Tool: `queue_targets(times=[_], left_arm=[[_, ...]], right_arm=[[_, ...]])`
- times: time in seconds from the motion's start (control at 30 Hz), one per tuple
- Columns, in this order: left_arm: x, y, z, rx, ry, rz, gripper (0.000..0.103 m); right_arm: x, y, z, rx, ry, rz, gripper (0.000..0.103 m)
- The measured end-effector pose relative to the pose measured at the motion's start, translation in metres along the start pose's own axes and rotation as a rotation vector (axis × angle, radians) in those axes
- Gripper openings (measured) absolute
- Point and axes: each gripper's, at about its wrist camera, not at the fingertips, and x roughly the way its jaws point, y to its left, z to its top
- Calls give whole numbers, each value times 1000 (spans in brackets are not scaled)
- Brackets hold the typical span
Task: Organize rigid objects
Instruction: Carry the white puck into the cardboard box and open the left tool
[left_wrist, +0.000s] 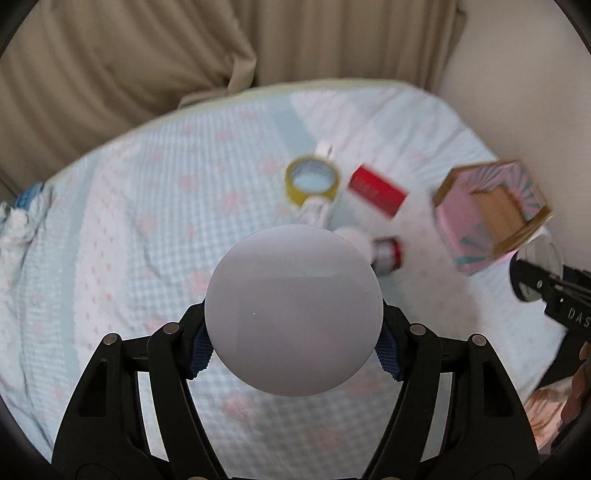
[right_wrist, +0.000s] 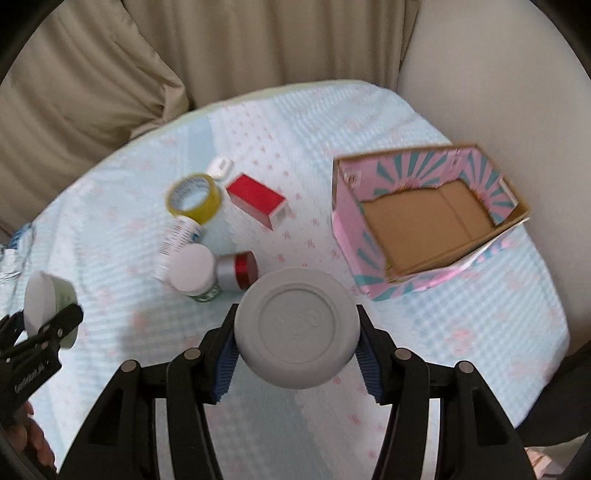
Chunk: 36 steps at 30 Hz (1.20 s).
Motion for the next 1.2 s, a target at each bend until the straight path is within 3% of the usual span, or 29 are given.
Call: queue_targets(times=[0.13,0.3,0.57,0.73,0.9,1.2], left_arm=[[-41,-29,24,27,-45,-36,68],[-73,-79,51,64,-79,-82,68],[-80,-182,91,51,-112,-105,68],[-52,-249,114,0,-77,-112,68],[-1,-304,131,-13,13,-129,68],[113,-348,146,22,184,-125,68]], right_arm=[[-46,-14,13,-7,22,37,52],[-76,-45,33,12,15,60,52],[-102,-128,81,-11,-23,65,52],[-92,-195,123,-56,-15,80,52],[-60,-251,158,-66,29,91,52],[38,-297,197,-31,173,103,52]])
